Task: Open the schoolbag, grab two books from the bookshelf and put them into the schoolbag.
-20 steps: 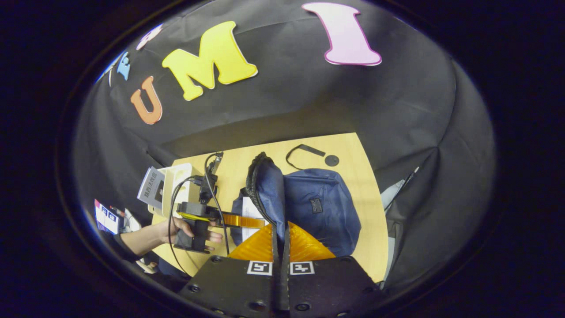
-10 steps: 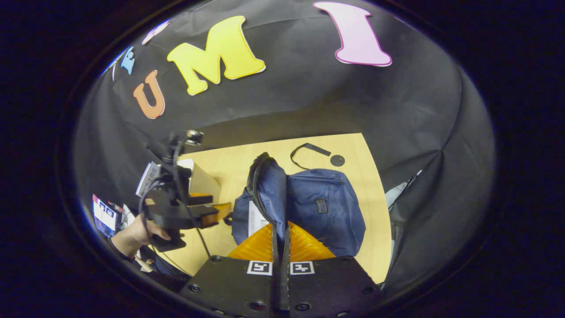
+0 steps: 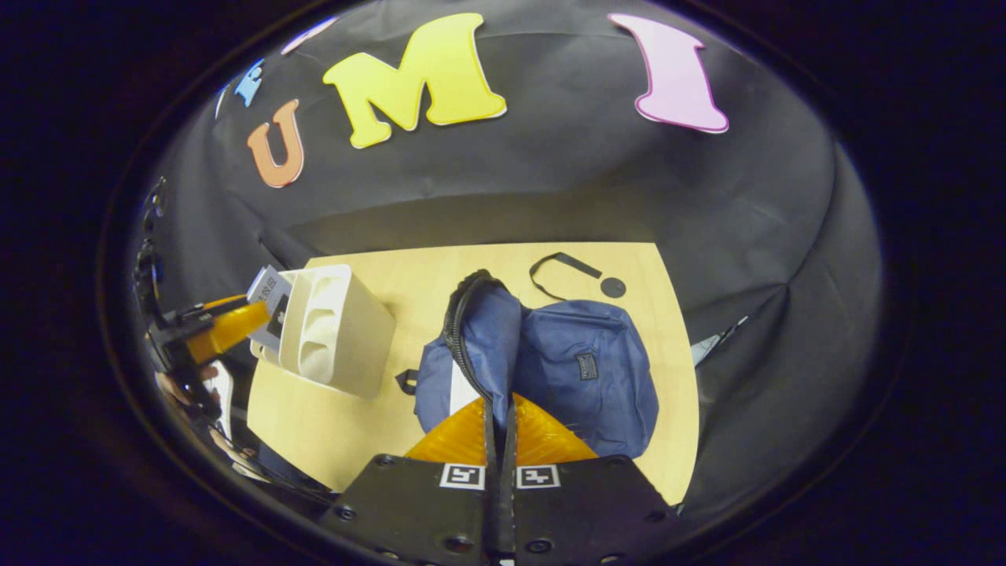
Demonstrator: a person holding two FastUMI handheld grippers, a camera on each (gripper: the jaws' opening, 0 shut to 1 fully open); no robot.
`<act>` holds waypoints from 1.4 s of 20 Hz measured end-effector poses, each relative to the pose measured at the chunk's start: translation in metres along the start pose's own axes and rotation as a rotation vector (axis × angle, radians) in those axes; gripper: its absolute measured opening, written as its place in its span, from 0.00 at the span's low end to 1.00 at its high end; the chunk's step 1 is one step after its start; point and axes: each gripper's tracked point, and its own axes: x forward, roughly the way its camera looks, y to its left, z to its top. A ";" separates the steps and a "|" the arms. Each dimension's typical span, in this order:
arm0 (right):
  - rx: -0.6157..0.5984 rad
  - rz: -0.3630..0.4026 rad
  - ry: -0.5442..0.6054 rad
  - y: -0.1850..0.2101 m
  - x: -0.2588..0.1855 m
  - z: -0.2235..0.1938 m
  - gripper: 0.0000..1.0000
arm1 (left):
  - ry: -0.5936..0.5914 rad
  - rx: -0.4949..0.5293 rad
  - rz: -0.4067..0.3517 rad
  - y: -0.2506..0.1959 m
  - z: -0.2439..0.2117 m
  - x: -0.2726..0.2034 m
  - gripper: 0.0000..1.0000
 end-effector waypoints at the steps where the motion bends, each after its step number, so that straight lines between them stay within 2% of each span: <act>1: 0.002 -0.001 -0.003 0.003 0.000 0.000 0.00 | 0.004 -0.019 0.011 0.018 0.000 -0.010 0.96; 2: 0.005 -0.006 -0.007 0.004 0.000 0.000 0.03 | 0.007 -0.035 0.022 0.035 0.002 -0.017 0.96; 4: 0.015 -0.021 -0.012 0.005 0.001 -0.007 0.00 | 0.025 -0.067 0.059 0.094 0.010 -0.037 0.96; 6: 0.025 -0.033 -0.015 0.005 0.001 -0.009 0.00 | 0.065 -0.071 0.079 0.134 0.015 -0.043 0.96; 10: 0.034 -0.044 -0.015 0.007 0.002 -0.012 0.00 | 0.184 -0.079 0.052 0.171 0.014 -0.030 1.00; 11: 0.034 -0.049 -0.012 0.008 0.001 -0.012 0.00 | 0.219 -0.083 0.043 0.174 0.011 -0.026 0.96; 16: 0.031 -0.067 -0.004 0.008 0.002 -0.011 0.00 | 0.387 -0.085 0.005 0.190 -0.008 0.000 0.97; 18: 0.038 -0.069 -0.003 0.007 0.003 -0.011 0.00 | 0.470 -0.119 -0.006 0.191 -0.021 0.014 0.97; 22: 0.055 -0.083 0.003 0.001 0.004 -0.012 0.00 | 0.571 -0.143 -0.036 0.190 -0.035 0.036 0.98; 28: 0.066 -0.094 0.016 0.000 0.008 -0.014 0.00 | 0.679 -0.106 -0.034 0.192 -0.048 0.071 0.98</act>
